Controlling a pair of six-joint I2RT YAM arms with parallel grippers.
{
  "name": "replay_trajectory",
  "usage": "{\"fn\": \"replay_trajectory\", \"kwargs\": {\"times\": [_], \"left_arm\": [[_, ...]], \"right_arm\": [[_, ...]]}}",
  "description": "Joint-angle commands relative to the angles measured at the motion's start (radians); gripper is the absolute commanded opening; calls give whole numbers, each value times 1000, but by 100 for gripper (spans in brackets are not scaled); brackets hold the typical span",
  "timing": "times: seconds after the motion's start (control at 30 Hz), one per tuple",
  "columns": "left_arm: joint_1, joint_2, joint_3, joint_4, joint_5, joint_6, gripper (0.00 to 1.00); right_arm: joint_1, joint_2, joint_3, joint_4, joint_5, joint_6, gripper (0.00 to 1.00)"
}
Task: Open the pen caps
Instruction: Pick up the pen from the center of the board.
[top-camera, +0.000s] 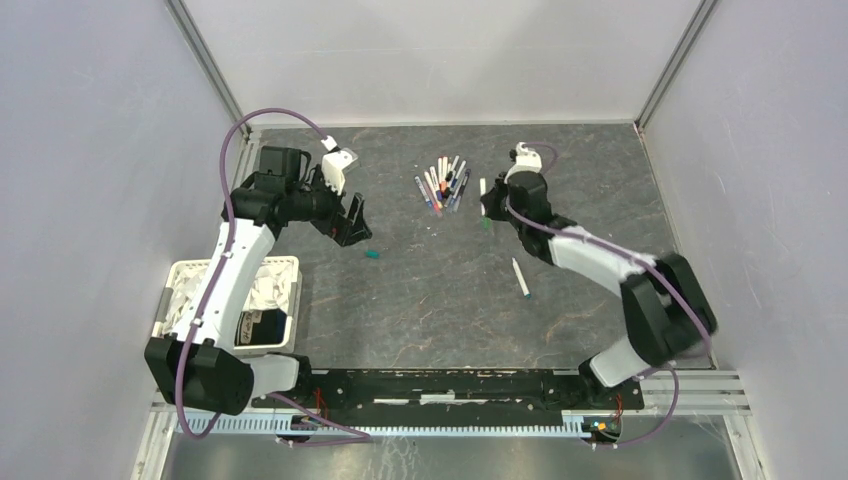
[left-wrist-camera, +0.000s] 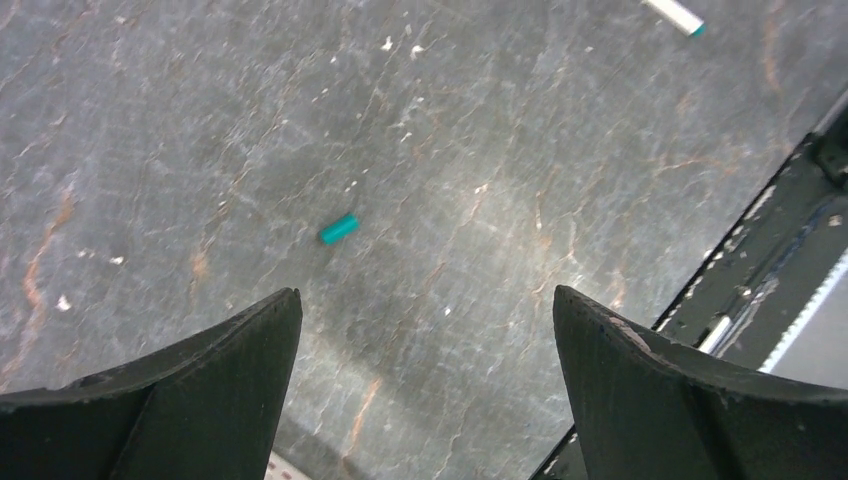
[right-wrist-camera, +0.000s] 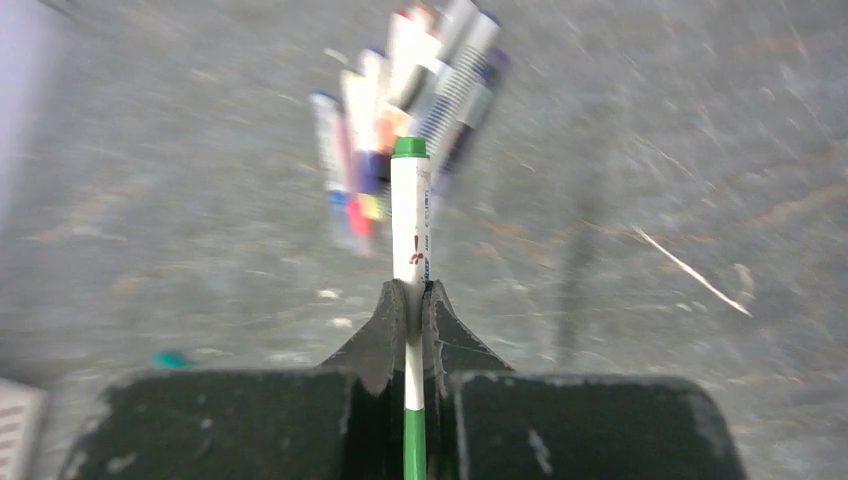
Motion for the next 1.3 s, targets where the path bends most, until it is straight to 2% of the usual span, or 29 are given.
{"fn": "replay_trajectory", "kwargs": {"times": [0.0,0.1,0.33,0.43,0.63,0.9,0.97,1.1,1.27], "left_arm": [[4,-21,-3,58,130,-105,100],[4,-23,-11,59,207,-99,100],[-17,-80,-89,109,449,-101,100],[-38,-93,-119,109,504,-81,100],[-65,-102,-140,141,533,-89,100],[-69,-121,-173,232,516,-137,93],[-71,-122,-180,256,517,-162,89],[-74,-120,-183,259,529,-163,71],[-74,-135,-189,259,536,-161,69]], "right_arm": [[109,-211,-161,387,7,103,0],[204,-275,-241,544,37,138,0],[423,-264,-192,700,174,140,0],[480,-233,-156,759,206,132,0],[545,-171,-110,835,192,193,0],[597,-153,-77,850,198,207,0],[604,-147,-74,854,198,210,0],[612,-132,-66,855,181,229,0],[625,-122,-71,854,188,229,0]]}}
